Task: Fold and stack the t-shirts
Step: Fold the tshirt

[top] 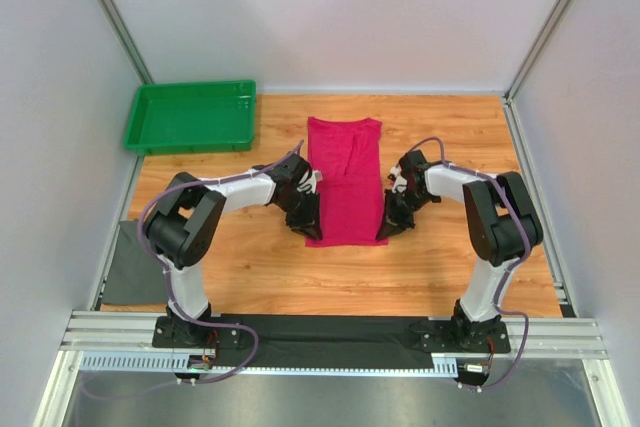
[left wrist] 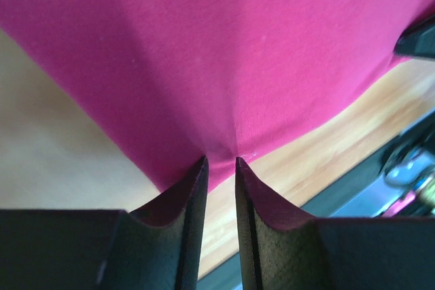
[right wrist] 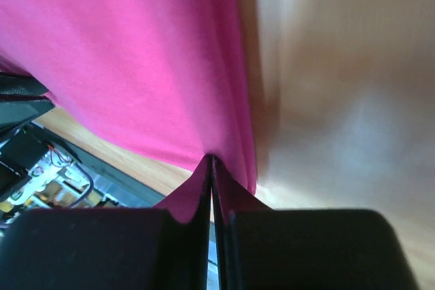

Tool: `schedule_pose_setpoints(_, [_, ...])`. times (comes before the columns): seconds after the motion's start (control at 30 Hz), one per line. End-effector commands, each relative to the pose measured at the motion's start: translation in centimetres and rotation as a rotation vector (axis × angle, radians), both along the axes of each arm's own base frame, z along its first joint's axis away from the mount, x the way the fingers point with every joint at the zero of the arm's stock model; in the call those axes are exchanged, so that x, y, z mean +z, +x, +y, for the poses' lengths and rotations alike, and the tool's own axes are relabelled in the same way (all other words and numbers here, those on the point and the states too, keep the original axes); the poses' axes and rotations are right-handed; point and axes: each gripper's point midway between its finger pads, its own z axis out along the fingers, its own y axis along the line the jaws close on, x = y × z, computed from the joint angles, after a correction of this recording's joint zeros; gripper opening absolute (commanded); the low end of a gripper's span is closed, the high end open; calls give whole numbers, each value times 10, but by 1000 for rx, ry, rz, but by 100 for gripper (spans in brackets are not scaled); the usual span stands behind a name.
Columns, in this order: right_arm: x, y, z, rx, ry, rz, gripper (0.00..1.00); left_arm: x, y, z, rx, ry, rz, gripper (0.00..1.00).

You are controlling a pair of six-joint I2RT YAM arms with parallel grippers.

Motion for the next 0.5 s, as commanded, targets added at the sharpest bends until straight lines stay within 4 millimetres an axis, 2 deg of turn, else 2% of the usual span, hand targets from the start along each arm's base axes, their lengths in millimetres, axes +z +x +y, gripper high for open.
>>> schedule_pose_setpoints(0.0, [-22, -55, -25, -18, -117, 85, 2, -20, -67, 31, -84, 143, 78, 31])
schedule_pose_setpoints(0.03, [-4, -59, -21, -32, -78, 42, 2, -14, -77, 33, -98, 144, 76, 31])
schedule_pose_setpoints(0.07, [-4, -84, -23, -29, -84, 80, 2, 6, -82, 30, -106, 105, 36, 32])
schedule_pose_setpoints(0.1, [11, -87, -22, -38, -62, 35, 3, 11, -97, 33, -116, 91, 47, 34])
schedule_pose_setpoints(0.13, [17, -93, -24, -40, -60, 26, 4, 22, -101, 31, -111, 58, 41, 35])
schedule_pose_setpoints(0.17, [24, -98, -28, -43, -73, 26, 6, 44, -102, 28, -98, 4, 2, 39])
schedule_pose_setpoints(0.2, [37, -92, -30, -43, -79, -40, 8, 54, -103, 31, -92, 0, -15, 42])
schedule_pose_setpoints(0.23, [44, -90, -31, -38, -82, -59, 17, 68, -97, 32, -75, -11, -73, 45])
schedule_pose_setpoints(0.27, [56, -74, -29, -42, -75, -116, 22, 79, -90, 30, -72, -27, -111, 47])
schedule_pose_setpoints(0.3, [58, -65, -29, -38, -87, -139, 28, 84, -80, 29, -60, -41, -136, 47])
schedule_pose_setpoints(0.37, [62, -46, -23, -34, -78, -156, 29, 87, -62, 21, -46, -86, -153, 46])
schedule_pose_setpoints(0.4, [65, -29, -11, -36, -42, -144, 28, 92, -50, 14, -35, -115, -160, 45])
schedule_pose_setpoints(0.43, [68, -14, -2, -39, -12, -157, 28, 82, -39, 11, -18, -137, -110, 43])
schedule_pose_setpoints(0.47, [69, -3, 5, -45, 12, -156, 28, 81, -29, 6, -13, -155, -111, 39])
